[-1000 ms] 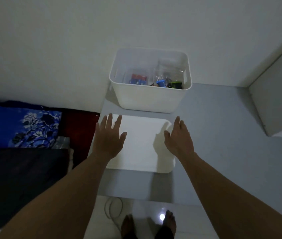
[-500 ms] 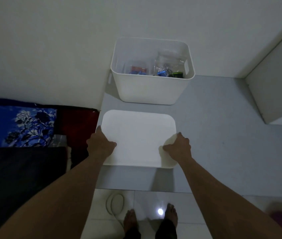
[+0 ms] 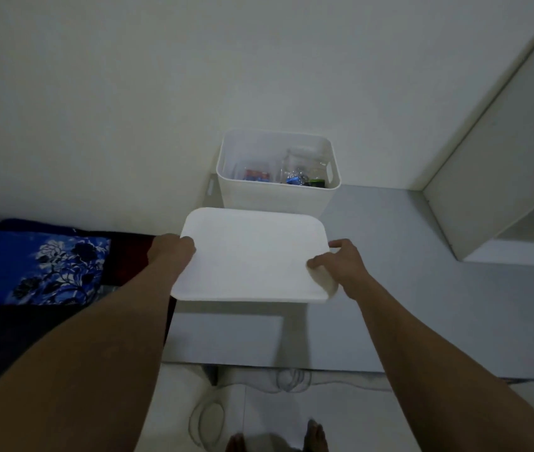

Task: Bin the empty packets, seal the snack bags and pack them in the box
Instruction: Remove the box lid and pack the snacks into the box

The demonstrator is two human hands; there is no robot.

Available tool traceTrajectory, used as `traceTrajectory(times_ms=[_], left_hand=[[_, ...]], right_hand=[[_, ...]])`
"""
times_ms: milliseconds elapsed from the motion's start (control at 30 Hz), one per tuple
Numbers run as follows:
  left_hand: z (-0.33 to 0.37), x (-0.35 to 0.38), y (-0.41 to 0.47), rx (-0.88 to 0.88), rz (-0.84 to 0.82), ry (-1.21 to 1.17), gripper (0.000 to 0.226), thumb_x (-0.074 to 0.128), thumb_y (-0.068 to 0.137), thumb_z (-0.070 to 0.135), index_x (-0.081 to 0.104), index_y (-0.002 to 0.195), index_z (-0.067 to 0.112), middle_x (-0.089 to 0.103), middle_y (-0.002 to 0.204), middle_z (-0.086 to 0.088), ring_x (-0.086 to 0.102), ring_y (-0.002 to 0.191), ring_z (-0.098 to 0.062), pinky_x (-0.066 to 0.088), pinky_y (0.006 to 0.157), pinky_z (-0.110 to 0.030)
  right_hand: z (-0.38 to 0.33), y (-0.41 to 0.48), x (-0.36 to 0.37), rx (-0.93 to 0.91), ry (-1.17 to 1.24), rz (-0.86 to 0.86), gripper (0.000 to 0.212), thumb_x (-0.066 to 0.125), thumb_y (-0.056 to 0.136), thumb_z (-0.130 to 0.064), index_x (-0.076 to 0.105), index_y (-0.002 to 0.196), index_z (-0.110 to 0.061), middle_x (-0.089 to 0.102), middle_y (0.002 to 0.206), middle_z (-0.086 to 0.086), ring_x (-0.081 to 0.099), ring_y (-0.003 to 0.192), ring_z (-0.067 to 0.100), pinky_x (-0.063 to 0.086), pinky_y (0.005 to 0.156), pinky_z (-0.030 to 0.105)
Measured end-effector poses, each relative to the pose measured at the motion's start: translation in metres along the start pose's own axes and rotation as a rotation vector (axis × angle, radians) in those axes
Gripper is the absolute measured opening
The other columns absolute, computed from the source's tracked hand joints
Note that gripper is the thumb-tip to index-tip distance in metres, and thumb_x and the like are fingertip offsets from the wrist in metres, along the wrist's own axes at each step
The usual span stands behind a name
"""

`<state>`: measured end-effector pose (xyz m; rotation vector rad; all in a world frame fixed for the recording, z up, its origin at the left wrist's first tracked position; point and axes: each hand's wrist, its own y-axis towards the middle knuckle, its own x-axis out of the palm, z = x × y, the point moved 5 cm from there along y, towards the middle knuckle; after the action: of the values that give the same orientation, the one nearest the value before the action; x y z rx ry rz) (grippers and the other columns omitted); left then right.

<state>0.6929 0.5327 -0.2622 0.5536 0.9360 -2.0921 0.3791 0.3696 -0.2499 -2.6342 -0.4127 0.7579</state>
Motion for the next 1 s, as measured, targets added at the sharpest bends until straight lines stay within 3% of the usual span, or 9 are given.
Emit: traceTrajectory(times_ms=[67, 133, 233, 433, 600, 667, 767, 867, 1000], left_hand=[[0.020, -0.012, -0.002, 0.024, 0.011, -0.056, 0.031, 0.060, 0.086, 0.019, 0.067, 0.111, 0.002, 0.064, 0.121, -0.018, 0.062, 0.104, -0.035, 0.048, 0.081, -0.037], [0.040, -0.025, -0.008, 0.055, 0.036, -0.068, 0.015, 0.060, 0.087, 0.019, 0.064, 0.089, 0.005, 0.065, 0.109, -0.016, 0.061, 0.083, -0.029, 0.045, 0.068, -0.028], [0.066, -0.041, -0.014, 0.067, 0.106, -0.134, 0.023, 0.064, 0.086, 0.018, 0.052, 0.072, 0.006, 0.057, 0.084, -0.009, 0.046, 0.059, -0.018, 0.035, 0.053, -0.025], [0.121, -0.044, -0.012, 0.097, 0.163, -0.256, 0.012, 0.065, 0.082, 0.008, 0.055, 0.079, 0.000, 0.058, 0.081, -0.013, 0.054, 0.066, -0.026, 0.045, 0.064, -0.030], [0.174, -0.029, 0.011, 0.183, 0.196, -0.191, 0.019, 0.060, 0.082, 0.008, 0.054, 0.064, 0.007, 0.056, 0.069, -0.004, 0.055, 0.068, -0.027, 0.043, 0.064, -0.029], [0.189, -0.017, 0.022, 0.218, 0.219, -0.188, 0.011, 0.057, 0.081, 0.006, 0.061, 0.072, 0.010, 0.057, 0.070, -0.002, 0.056, 0.076, -0.029, 0.046, 0.072, -0.030], [0.208, -0.002, 0.040, 0.261, 0.258, -0.183, 0.026, 0.053, 0.080, 0.006, 0.072, 0.097, 0.010, 0.065, 0.088, -0.008, 0.054, 0.081, -0.029, 0.043, 0.075, -0.030], [0.222, 0.014, 0.064, 0.266, 0.259, -0.131, 0.031, 0.054, 0.080, 0.009, 0.071, 0.105, 0.008, 0.070, 0.102, -0.013, 0.056, 0.082, -0.030, 0.042, 0.074, -0.030], [0.231, 0.034, 0.088, 0.238, 0.240, -0.096, 0.040, 0.057, 0.079, 0.016, 0.066, 0.117, 0.006, 0.069, 0.112, -0.014, 0.062, 0.097, -0.035, 0.046, 0.078, -0.033]], right_hand=[[-0.018, -0.004, -0.014, -0.034, 0.045, 0.013, 0.073, 0.084, 0.069, -0.010, 0.048, 0.133, -0.011, 0.052, 0.117, 0.007, 0.055, 0.099, 0.026, 0.048, 0.081, 0.037], [-0.038, -0.007, -0.024, -0.076, 0.083, 0.021, 0.073, 0.084, 0.069, -0.009, 0.050, 0.134, -0.009, 0.055, 0.119, 0.007, 0.057, 0.098, 0.026, 0.049, 0.081, 0.037], [-0.066, -0.009, -0.036, -0.145, 0.118, 0.016, 0.070, 0.083, 0.069, -0.008, 0.055, 0.132, -0.008, 0.060, 0.122, 0.009, 0.061, 0.098, 0.028, 0.052, 0.082, 0.039], [-0.107, 0.014, -0.062, -0.225, 0.131, 0.098, 0.048, 0.078, 0.075, -0.010, 0.064, 0.121, -0.006, 0.065, 0.108, 0.007, 0.064, 0.088, 0.025, 0.050, 0.070, 0.030], [-0.126, 0.060, -0.076, -0.245, 0.085, 0.188, 0.029, 0.075, 0.076, -0.018, 0.067, 0.101, -0.006, 0.070, 0.099, 0.010, 0.067, 0.088, 0.028, 0.057, 0.079, 0.041], [-0.131, 0.082, -0.077, -0.251, 0.055, 0.205, 0.019, 0.073, 0.075, -0.020, 0.064, 0.089, -0.010, 0.068, 0.093, 0.008, 0.065, 0.085, 0.028, 0.055, 0.075, 0.038], [-0.136, 0.115, -0.071, -0.258, -0.014, 0.233, 0.022, 0.070, 0.077, -0.022, 0.049, 0.076, -0.015, 0.060, 0.089, 0.008, 0.056, 0.081, 0.024, 0.044, 0.069, 0.030], [-0.137, 0.146, -0.064, -0.231, -0.090, 0.228, 0.024, 0.066, 0.081, -0.027, 0.053, 0.090, -0.009, 0.060, 0.100, 0.011, 0.058, 0.092, 0.027, 0.043, 0.076, 0.031], [-0.132, 0.176, -0.054, -0.194, -0.139, 0.193, 0.056, 0.061, 0.087, -0.033, 0.050, 0.130, 0.000, 0.055, 0.133, 0.015, 0.054, 0.121, 0.032, 0.046, 0.096, 0.037]])
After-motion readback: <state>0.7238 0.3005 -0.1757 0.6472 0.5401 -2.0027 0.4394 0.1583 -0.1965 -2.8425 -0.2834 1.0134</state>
